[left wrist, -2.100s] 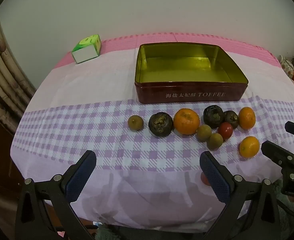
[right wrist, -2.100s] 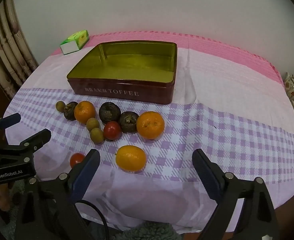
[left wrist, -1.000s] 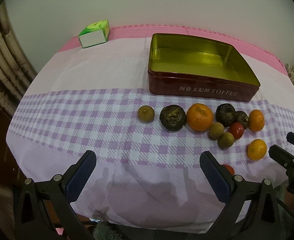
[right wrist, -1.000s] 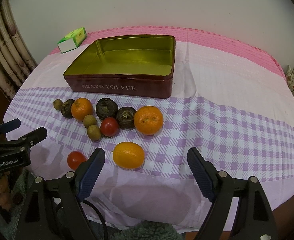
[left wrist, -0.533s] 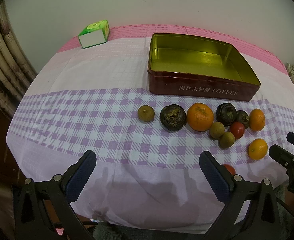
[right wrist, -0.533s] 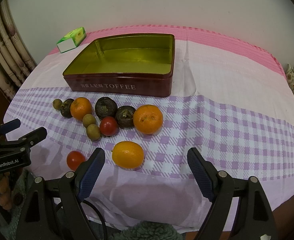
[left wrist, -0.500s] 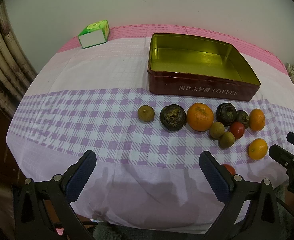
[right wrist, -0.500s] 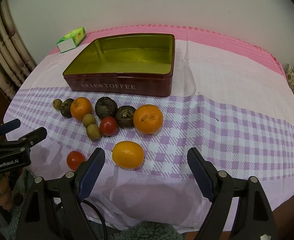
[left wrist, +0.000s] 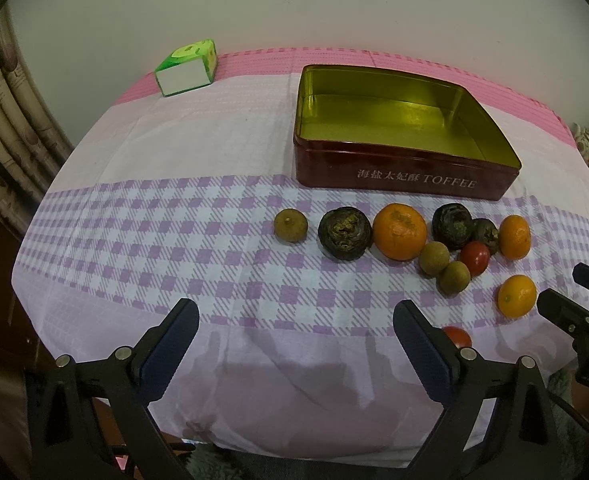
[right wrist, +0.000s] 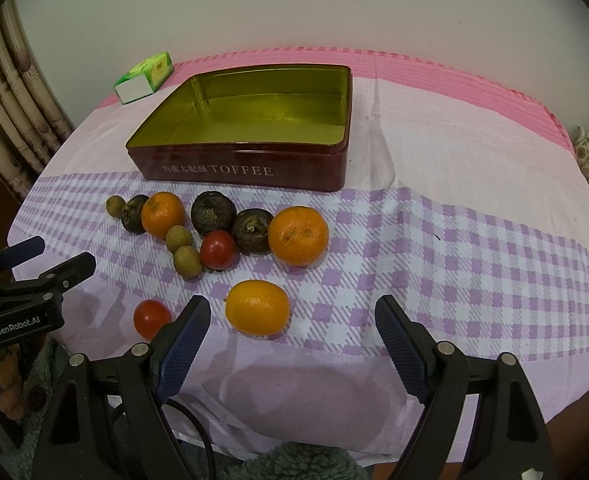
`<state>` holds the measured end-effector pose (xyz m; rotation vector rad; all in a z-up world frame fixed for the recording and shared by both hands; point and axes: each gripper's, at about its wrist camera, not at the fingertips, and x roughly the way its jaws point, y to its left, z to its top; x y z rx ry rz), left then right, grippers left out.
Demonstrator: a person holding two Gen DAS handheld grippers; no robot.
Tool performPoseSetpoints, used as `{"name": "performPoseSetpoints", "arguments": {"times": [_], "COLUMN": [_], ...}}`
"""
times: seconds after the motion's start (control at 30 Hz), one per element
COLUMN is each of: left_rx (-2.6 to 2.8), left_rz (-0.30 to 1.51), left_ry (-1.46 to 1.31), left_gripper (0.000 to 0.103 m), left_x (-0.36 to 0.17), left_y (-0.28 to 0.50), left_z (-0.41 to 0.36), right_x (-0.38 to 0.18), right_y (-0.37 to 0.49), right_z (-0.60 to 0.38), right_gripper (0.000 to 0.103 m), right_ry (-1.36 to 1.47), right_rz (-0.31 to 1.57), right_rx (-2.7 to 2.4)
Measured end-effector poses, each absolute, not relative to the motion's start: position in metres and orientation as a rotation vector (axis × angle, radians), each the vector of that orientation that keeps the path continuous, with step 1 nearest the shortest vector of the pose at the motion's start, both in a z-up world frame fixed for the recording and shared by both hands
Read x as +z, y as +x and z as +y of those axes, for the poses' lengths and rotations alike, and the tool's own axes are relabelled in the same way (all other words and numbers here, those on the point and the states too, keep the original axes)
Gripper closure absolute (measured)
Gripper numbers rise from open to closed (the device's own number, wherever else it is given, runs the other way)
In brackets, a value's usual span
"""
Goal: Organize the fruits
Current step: 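Move both grippers toward the fruits in front of the tin, then grasp the large orange with the right gripper while the left gripper grasps a red tomato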
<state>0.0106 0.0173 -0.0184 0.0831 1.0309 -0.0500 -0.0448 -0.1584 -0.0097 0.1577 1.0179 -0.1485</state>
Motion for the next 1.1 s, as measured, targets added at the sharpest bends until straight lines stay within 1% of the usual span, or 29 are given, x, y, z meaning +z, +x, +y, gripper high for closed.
{"name": "performPoseSetpoints", "arguments": {"times": [0.07,0.17,0.2,0.47,0.57,0.73,1.03,1.1], "left_rx": [-0.053,-0.071,-0.077,-0.091,-0.094,-0.111,-0.158,-0.17], "left_rz": [1.027,1.024,1.024,1.028,1.029,1.037,1.074,1.086], "left_ry": [0.089,0.1,0.106,0.129,0.133,0.153,0.181,0.185], "left_gripper": [0.006,0.006,0.006,0.006,0.006,0.006,0.009,0.01], "left_x": [-0.018,-0.017,-0.017,-0.017,-0.018,-0.02,-0.023,-0.024], "left_y": [0.009,0.007,0.006,0.004,0.004,0.003,0.003,0.003], "left_z": [0.016,0.013,0.011,0.006,0.005,0.001,-0.009,-0.01], "right_x": [-0.01,-0.013,-0.015,-0.022,-0.028,-0.034,-0.043,-0.046], "right_y": [-0.045,-0.046,-0.046,-0.039,-0.036,-0.033,-0.021,-0.017], "right_z": [-0.158,-0.157,-0.157,-0.157,-0.156,-0.153,-0.146,-0.144], "right_gripper": [0.021,0.029,0.03,0.031,0.034,0.036,0.036,0.042], "right_ry": [0.16,0.165,0.167,0.176,0.17,0.155,0.129,0.125], "right_rz": [1.02,1.032,1.035,1.07,1.093,1.123,1.15,1.163], "right_rx": [-0.146,-0.136,-0.134,-0.124,-0.121,-0.111,-0.078,-0.069]}}
